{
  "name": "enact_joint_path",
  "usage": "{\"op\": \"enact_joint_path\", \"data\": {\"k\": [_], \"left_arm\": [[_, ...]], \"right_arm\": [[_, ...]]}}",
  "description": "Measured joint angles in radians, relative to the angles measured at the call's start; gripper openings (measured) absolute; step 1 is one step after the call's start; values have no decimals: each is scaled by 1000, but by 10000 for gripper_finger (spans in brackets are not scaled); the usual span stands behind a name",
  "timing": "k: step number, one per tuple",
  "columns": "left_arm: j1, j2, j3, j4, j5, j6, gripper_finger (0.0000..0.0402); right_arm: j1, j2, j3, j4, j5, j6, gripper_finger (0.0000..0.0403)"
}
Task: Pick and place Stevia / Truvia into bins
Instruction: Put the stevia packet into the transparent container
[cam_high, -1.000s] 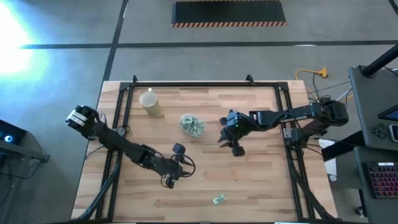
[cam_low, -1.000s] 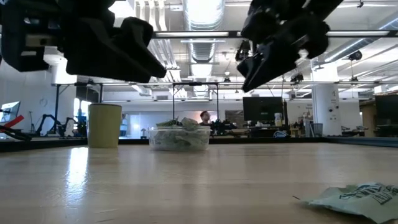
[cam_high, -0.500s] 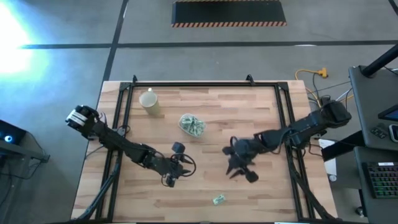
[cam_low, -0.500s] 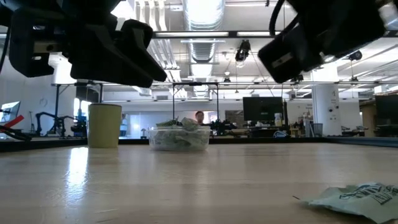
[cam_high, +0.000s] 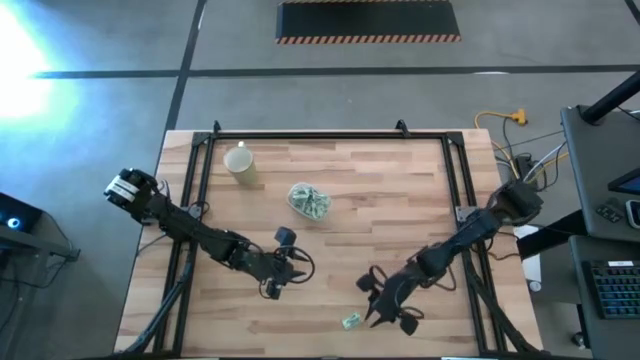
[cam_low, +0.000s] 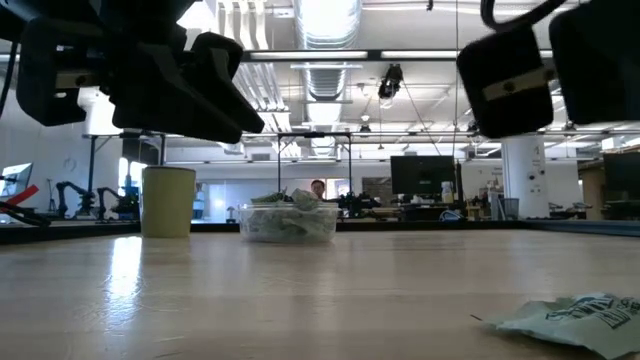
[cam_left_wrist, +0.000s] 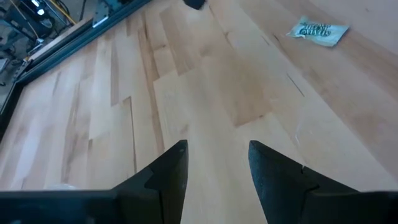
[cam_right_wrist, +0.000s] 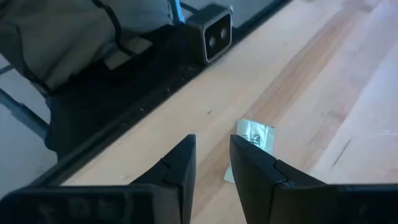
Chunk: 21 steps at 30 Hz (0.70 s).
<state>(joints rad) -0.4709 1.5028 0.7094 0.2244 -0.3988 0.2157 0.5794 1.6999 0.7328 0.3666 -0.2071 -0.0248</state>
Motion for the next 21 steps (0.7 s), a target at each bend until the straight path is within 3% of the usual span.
{"op": "enact_joint_path", "data": {"k": [14, 21], "left_arm": [[0, 0, 0, -33, 0, -2, 153], [0, 0, -1, -34, 0, -3, 153]], "right_arm": [[-23, 149, 68, 14, 9, 29, 73], [-23, 174, 83, 17, 33, 61, 101]]}}
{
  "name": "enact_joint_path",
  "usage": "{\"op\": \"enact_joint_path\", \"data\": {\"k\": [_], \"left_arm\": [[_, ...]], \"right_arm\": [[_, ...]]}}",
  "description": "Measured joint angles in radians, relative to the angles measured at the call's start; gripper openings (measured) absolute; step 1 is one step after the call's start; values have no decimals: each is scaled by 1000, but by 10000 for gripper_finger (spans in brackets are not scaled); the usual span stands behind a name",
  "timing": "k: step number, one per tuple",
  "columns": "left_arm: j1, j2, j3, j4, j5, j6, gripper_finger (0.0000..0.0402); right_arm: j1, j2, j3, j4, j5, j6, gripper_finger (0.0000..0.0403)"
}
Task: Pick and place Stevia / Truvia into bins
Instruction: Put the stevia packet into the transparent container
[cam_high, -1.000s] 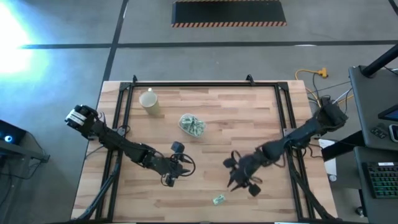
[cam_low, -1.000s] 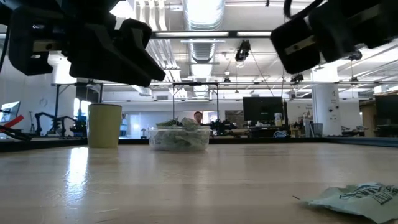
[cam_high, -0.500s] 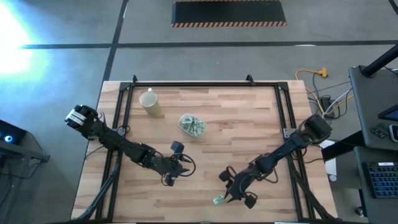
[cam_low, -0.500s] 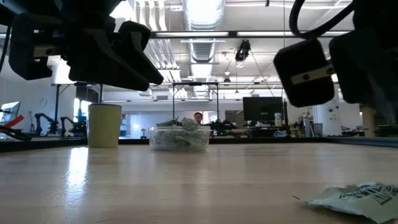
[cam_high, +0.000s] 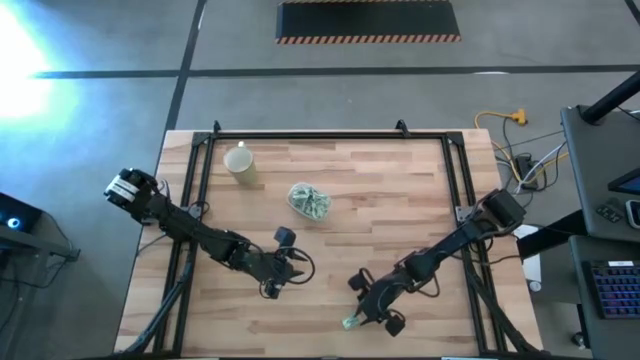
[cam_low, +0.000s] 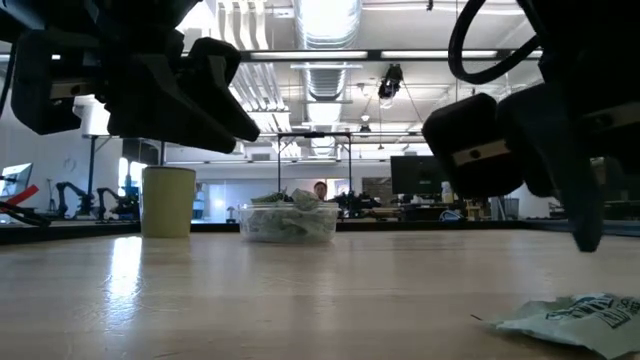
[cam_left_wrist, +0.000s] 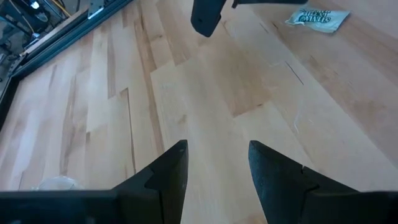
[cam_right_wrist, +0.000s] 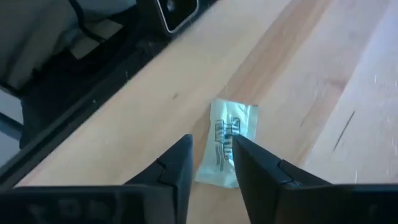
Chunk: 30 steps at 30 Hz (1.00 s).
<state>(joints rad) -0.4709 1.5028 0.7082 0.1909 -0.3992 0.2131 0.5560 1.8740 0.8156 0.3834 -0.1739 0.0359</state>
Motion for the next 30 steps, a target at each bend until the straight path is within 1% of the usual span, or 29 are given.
{"op": "enact_joint_path", "data": {"k": [7, 11, 15, 19, 23, 26, 30], "left_arm": [[0, 0, 0, 0, 0, 0, 153], [0, 0, 0, 0, 0, 0, 153], [0, 0, 0, 0, 0, 0, 153], [0, 0, -1, -6, 0, 0, 153], [0, 0, -2, -14, 0, 0, 153], [0, 0, -2, -16, 0, 0, 153], [0, 0, -2, -17, 0, 0, 153]], "right_arm": [[0, 24, 0, 1, 68, 17, 152], [0, 39, -1, 4, 70, 17, 173], [0, 57, 2, 9, 71, 17, 184], [0, 71, 15, 12, 70, 12, 183], [0, 70, 16, 9, 71, -17, 173], [-1, 70, 16, 5, 71, -22, 157], [-2, 69, 17, -5, 73, -41, 127]]}}
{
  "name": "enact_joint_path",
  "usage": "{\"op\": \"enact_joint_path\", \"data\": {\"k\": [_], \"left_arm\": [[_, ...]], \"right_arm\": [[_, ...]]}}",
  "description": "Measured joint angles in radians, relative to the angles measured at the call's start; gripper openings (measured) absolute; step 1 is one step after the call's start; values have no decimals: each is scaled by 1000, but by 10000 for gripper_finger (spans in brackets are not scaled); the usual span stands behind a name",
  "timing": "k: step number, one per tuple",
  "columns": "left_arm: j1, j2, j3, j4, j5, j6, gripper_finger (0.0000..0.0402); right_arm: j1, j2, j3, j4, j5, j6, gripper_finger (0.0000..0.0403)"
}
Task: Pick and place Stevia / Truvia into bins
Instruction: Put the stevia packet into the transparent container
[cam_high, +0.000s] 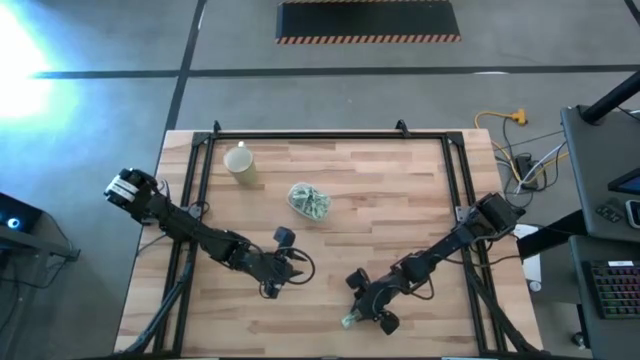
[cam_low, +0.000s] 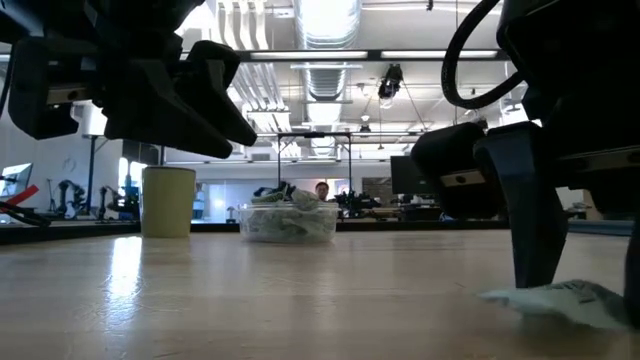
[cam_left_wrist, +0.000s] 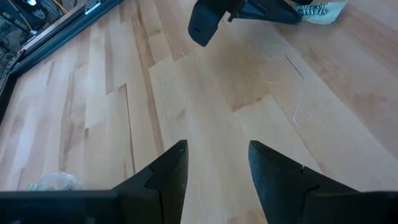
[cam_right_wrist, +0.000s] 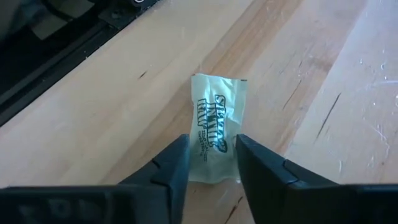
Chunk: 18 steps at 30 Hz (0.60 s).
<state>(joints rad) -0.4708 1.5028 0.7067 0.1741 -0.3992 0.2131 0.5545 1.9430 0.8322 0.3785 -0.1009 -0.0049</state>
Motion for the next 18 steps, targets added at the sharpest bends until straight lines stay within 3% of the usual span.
{"op": "enact_joint_path", "data": {"k": [10, 18], "left_arm": [[0, 0, 0, 0, 0, 0, 153], [0, 0, 0, 0, 0, 0, 153]], "right_arm": [[-3, -3, 0, -6, -5, -21, 39], [-3, -29, -2, -44, -4, -29, 13]]}}
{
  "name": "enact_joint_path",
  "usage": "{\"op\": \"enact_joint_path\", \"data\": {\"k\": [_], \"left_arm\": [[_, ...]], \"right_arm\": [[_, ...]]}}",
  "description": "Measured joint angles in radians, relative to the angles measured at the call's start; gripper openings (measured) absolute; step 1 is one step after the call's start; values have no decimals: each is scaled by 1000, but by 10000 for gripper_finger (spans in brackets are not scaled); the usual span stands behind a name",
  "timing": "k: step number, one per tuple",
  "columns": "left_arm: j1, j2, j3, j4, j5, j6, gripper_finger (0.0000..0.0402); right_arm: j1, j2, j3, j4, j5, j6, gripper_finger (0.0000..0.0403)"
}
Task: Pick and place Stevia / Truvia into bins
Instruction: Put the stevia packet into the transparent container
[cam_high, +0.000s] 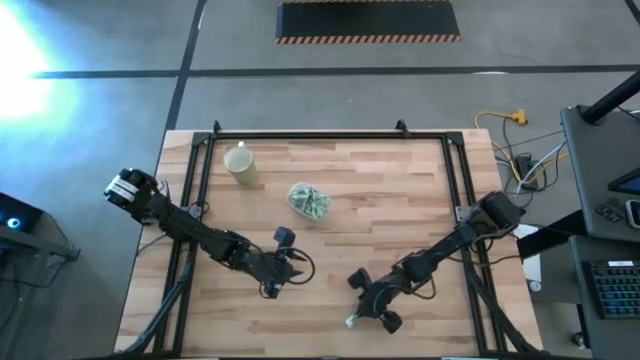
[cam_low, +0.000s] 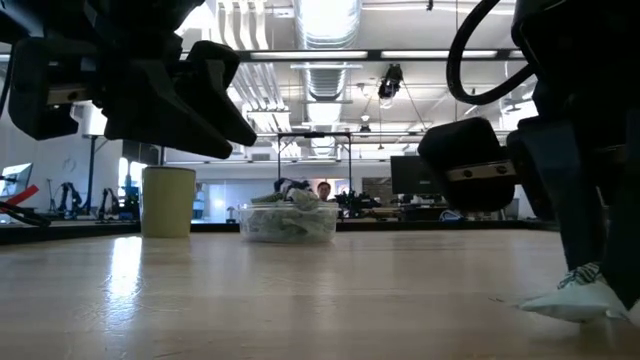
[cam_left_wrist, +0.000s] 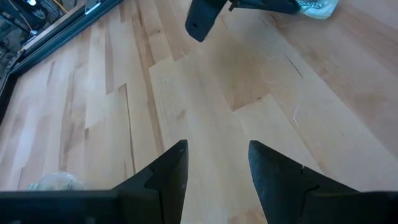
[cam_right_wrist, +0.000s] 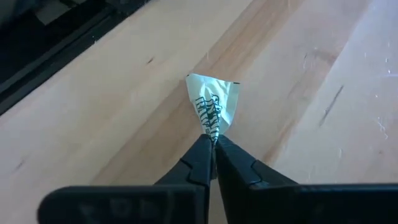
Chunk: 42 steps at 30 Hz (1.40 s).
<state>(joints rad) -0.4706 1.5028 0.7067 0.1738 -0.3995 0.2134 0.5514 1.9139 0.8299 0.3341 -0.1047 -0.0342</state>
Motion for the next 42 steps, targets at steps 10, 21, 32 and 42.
{"op": "enact_joint_path", "data": {"k": [10, 21, 32, 42], "left_arm": [[-1, 0, 0, -36, -155, -7, 153], [-1, -2, 0, -62, -231, -25, 153], [-1, -2, 0, -115, -300, -27, 153], [-2, -11, 1, -197, -318, -75, 153]], "right_arm": [[-3, -75, -1, -174, 222, -4, 11], [-3, -121, 0, -230, 492, -2, 11], [-34, -211, 0, -249, 939, -93, 11], [-236, -251, 0, -225, 893, -240, 11]]}}
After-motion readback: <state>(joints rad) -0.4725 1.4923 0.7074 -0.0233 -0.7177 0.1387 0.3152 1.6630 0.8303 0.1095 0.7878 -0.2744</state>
